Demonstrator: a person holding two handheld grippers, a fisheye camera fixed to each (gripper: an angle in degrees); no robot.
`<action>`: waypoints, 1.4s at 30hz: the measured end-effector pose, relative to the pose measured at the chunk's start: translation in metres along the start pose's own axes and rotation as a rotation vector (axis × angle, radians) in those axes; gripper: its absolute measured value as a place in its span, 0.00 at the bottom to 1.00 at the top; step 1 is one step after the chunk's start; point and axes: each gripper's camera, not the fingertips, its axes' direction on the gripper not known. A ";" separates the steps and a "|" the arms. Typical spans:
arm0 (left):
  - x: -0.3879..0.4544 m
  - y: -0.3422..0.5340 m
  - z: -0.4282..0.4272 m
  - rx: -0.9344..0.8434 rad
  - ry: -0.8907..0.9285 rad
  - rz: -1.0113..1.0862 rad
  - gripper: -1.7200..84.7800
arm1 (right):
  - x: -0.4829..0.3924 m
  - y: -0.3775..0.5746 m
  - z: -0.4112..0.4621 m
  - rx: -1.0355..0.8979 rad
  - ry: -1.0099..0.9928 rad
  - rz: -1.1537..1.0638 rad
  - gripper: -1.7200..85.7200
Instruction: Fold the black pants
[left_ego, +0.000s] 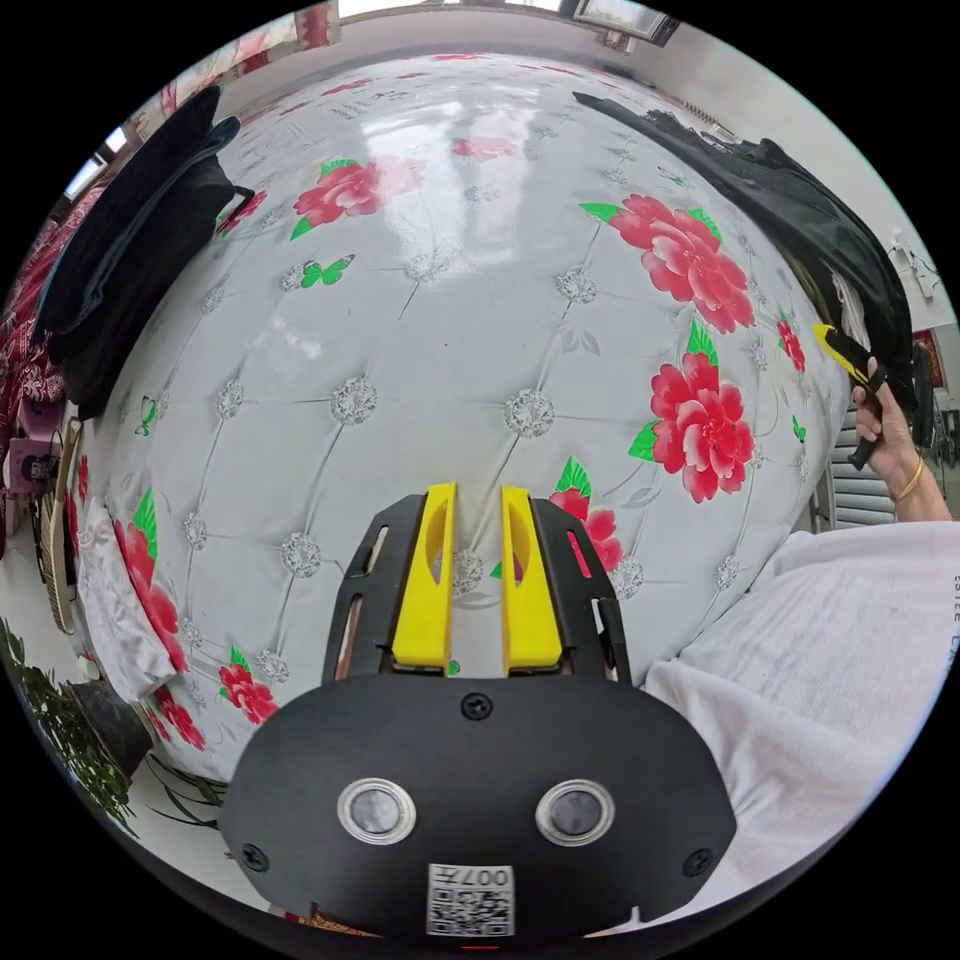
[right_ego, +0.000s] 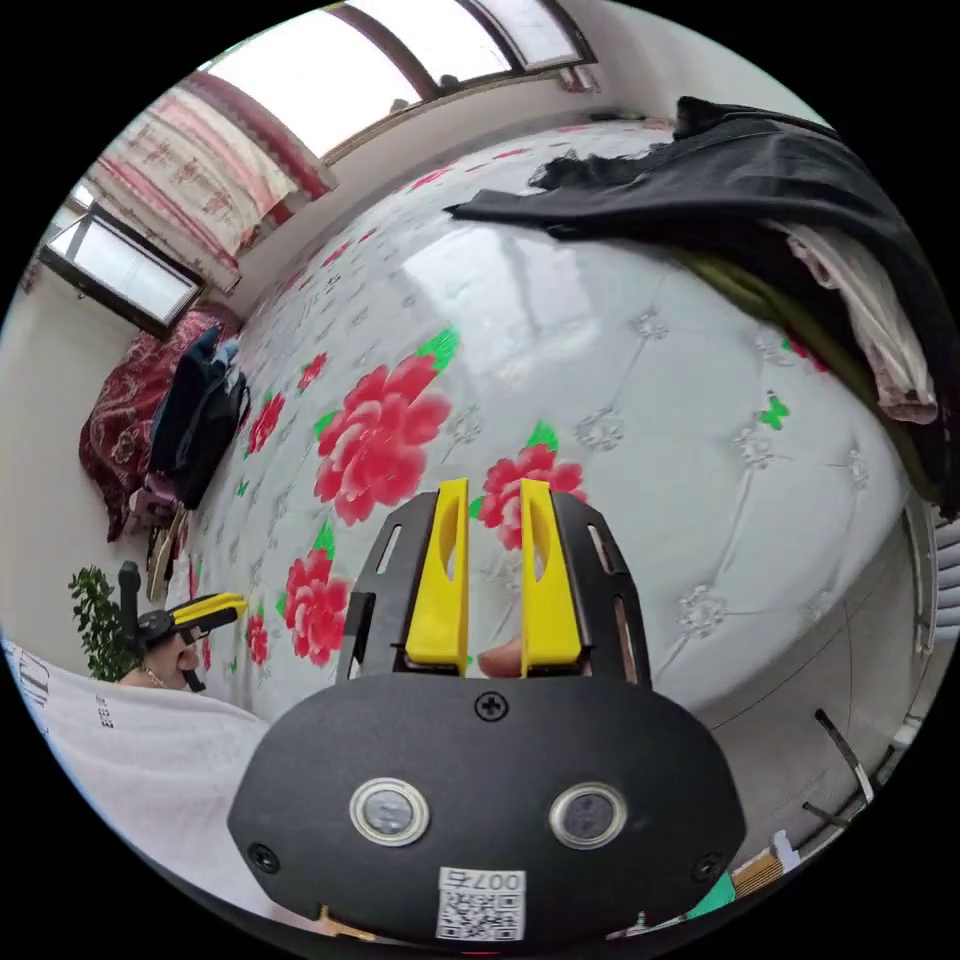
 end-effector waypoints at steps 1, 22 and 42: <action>0.004 -0.001 0.002 -0.012 -0.011 0.002 0.11 | 0.013 -0.010 -0.010 0.041 0.049 0.012 0.10; 0.027 0.047 -0.008 0.036 -0.043 -0.077 0.09 | 0.063 -0.135 0.002 -0.176 0.130 -0.288 0.02; -0.089 0.259 -0.116 0.300 0.121 -0.412 0.11 | -0.147 0.036 -0.020 -0.335 -0.261 -0.785 0.09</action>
